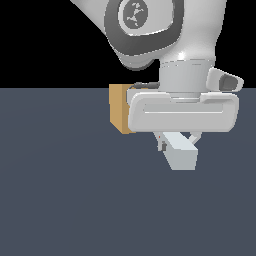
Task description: Insert the peg into the horizontal hole in a box.
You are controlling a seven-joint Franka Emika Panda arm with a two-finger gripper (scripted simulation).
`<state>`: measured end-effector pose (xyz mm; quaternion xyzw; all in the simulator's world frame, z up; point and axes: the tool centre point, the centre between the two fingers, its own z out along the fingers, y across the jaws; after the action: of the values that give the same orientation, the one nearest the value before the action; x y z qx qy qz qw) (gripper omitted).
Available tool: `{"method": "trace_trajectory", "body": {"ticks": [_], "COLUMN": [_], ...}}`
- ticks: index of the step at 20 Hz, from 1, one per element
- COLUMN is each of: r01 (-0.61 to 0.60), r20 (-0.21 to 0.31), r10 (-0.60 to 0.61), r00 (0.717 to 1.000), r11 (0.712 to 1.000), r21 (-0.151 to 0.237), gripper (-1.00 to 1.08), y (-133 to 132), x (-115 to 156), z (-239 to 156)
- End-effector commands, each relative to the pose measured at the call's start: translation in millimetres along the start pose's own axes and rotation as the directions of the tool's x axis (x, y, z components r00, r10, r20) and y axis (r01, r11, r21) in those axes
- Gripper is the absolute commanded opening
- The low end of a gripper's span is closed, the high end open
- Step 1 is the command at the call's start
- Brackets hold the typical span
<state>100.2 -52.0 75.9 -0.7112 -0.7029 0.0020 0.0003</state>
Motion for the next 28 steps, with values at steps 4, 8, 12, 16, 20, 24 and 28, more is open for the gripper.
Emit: {"method": "trace_trajectory", "body": {"ticks": [4, 8, 12, 16, 20, 24, 28], "r01": [0.150, 0.240, 0.308, 0.355, 0.380, 0.384, 0.384], "r20": [0.000, 0.000, 0.000, -0.001, -0.001, -0.001, -0.002], "r10": [-0.150, -0.240, -0.308, -0.355, -0.380, -0.384, -0.384], "r00": [0.989, 0.971, 0.951, 0.935, 0.925, 0.923, 0.923], "r11": [0.989, 0.971, 0.951, 0.935, 0.925, 0.923, 0.923], "r21": [-0.004, -0.004, -0.004, -0.004, -0.004, -0.004, 0.000], "gripper": [-1.00, -1.00, -1.00, -1.00, -1.00, -1.00, -1.00], "y": [26, 37, 42, 45, 46, 46, 45], "x": [58, 95, 125, 146, 157, 159, 159], "z": [-23, -36, -45, -52, -55, -55, -53]}}
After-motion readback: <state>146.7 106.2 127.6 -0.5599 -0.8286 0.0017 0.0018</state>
